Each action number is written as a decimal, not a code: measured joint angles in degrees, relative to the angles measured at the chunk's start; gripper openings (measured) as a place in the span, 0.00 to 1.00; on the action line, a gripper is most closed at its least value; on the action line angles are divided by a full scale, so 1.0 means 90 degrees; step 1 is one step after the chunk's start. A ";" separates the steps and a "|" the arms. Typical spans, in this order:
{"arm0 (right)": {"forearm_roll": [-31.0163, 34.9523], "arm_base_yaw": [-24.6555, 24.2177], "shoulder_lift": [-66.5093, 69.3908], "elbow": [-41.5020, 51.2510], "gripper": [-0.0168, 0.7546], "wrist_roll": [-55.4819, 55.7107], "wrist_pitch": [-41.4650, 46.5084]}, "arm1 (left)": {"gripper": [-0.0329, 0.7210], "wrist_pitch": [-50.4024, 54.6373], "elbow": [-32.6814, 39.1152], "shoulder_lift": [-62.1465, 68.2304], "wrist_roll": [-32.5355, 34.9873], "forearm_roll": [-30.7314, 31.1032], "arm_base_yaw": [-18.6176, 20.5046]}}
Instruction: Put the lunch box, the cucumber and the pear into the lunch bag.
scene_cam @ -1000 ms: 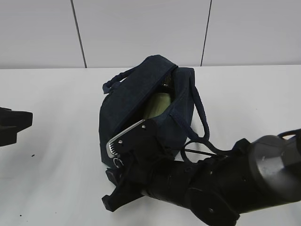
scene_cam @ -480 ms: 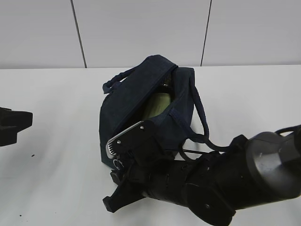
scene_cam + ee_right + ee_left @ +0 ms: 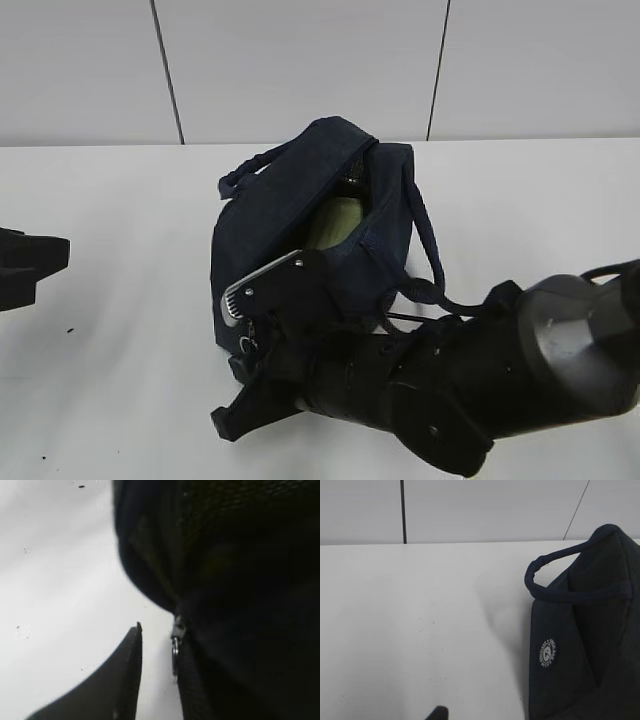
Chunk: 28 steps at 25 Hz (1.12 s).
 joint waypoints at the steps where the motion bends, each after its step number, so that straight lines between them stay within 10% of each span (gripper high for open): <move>1: 0.0000 0.0000 0.0000 -0.0054 0.28 0.0012 0.0106 | 0.45 0.0000 0.0000 0.0000 0.0000 0.0000 0.0000; 12: 0.0000 0.0000 0.0011 -0.0172 0.28 0.0025 0.0361 | 0.45 0.0000 0.0000 0.0000 0.0000 0.0000 0.0000; 18: 0.0000 0.0000 0.0011 -0.0172 0.03 0.0025 0.0524 | 0.45 0.0000 0.0000 0.0000 0.0000 0.0000 0.0000; 28: 0.0000 0.0000 -0.0119 -0.0198 0.03 0.0025 0.1074 | 0.45 0.0000 0.0000 0.0000 0.0000 0.0000 0.0000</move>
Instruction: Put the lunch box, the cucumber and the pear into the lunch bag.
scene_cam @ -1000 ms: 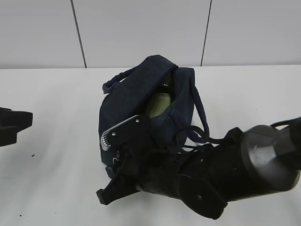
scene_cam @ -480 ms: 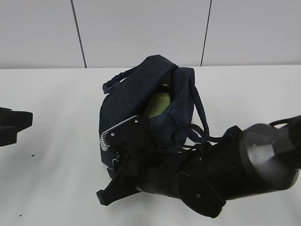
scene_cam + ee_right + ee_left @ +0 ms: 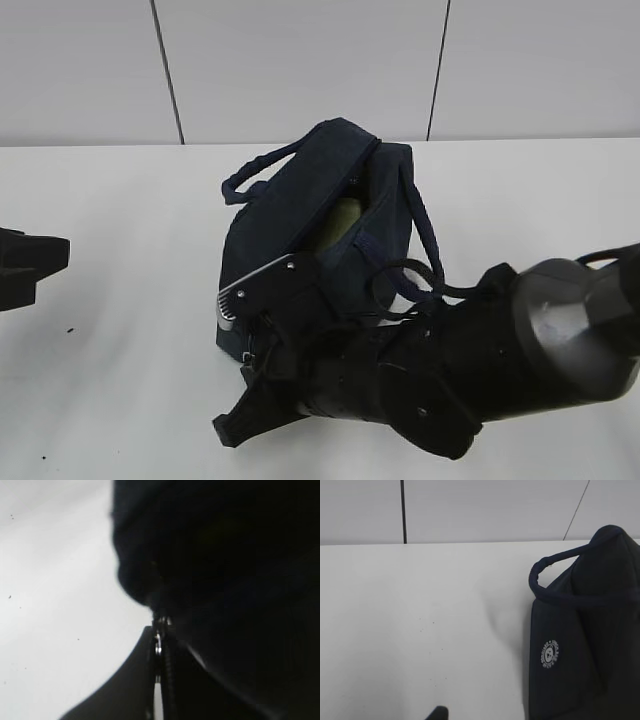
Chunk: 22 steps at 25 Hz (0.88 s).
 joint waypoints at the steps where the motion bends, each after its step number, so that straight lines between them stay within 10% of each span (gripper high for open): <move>1: 0.0000 0.0000 -0.0120 0.0000 0.03 0.0000 0.0086 | 0.45 0.0000 0.0000 0.0000 0.0000 0.0000 0.0000; 22: -0.1113 0.0000 -0.1515 -0.0978 0.03 -0.0011 0.2774 | 0.45 0.0000 0.0000 0.0081 0.0000 -0.0366 0.0000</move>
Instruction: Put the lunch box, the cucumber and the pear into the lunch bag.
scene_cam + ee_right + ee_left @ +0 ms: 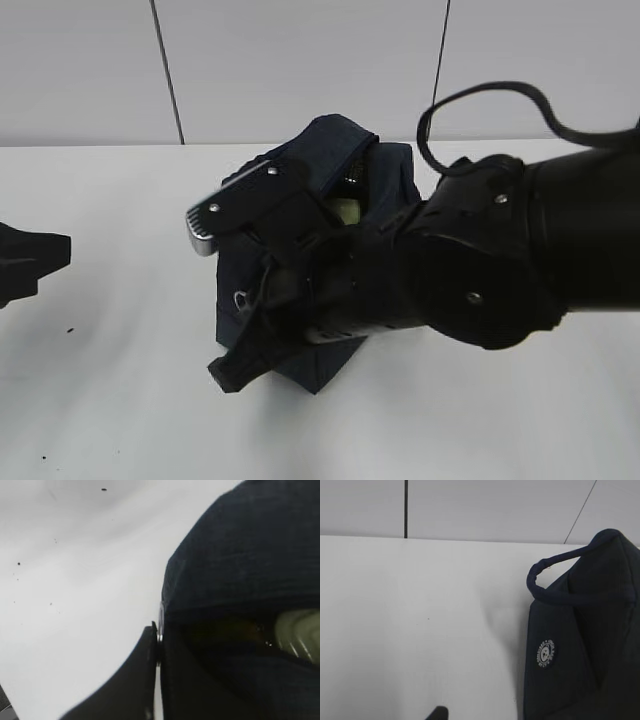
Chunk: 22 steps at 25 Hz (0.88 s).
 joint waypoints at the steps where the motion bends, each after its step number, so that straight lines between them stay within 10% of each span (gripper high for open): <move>1: -0.0066 0.0000 0.0000 -0.0100 0.03 0.0000 0.0084 | 0.45 0.0006 0.0000 0.0048 0.0000 0.0000 0.0000; 10: -0.0637 0.0000 -0.0057 -0.0815 0.03 0.0000 0.0807 | 0.45 0.0516 0.0000 0.0548 0.0193 -0.0018 -0.0014; 22: -0.0719 0.0000 -0.0286 -0.0840 0.03 -0.0011 0.1025 | 0.45 -0.0586 -0.0523 0.0799 0.2880 -0.0062 -0.1046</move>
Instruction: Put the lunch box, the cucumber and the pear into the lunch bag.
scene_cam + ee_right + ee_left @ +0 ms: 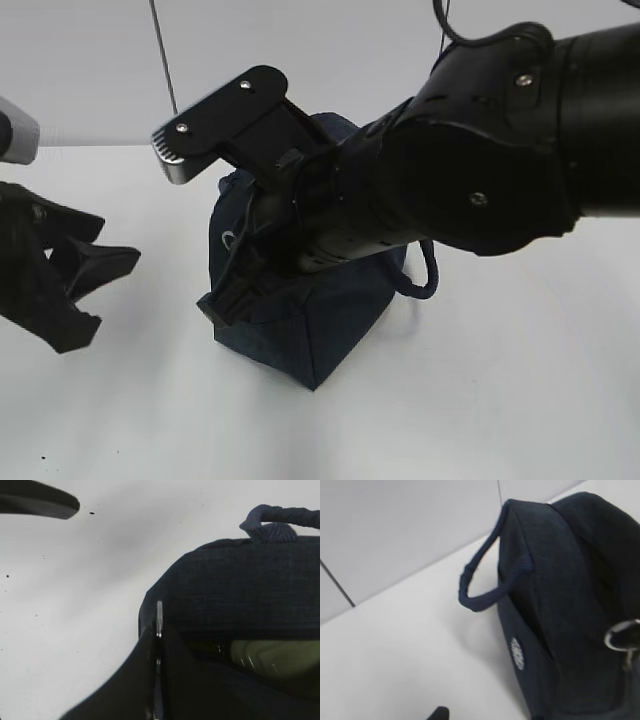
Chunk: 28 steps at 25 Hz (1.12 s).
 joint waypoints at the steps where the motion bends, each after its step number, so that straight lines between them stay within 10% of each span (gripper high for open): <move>1: 0.0000 0.0000 -0.0010 0.0000 0.03 0.0000 0.0000 | 0.43 -0.0085 -0.0008 0.0013 0.0030 -0.0068 -0.0029; 10: 0.0000 0.0000 -0.0027 0.0000 0.03 0.0000 0.0013 | 0.34 0.1539 -0.0707 0.1051 0.0242 -0.1071 -0.0001; 19: 0.0000 0.0000 -0.0038 0.0000 0.03 0.0000 0.0021 | 0.34 0.4043 -0.0998 0.1331 0.2584 -0.2594 0.1789; 28: 0.0000 0.0000 -0.0038 0.0000 0.03 0.0000 0.0021 | 0.35 0.4492 -0.1059 0.2142 0.4027 -0.3182 0.1881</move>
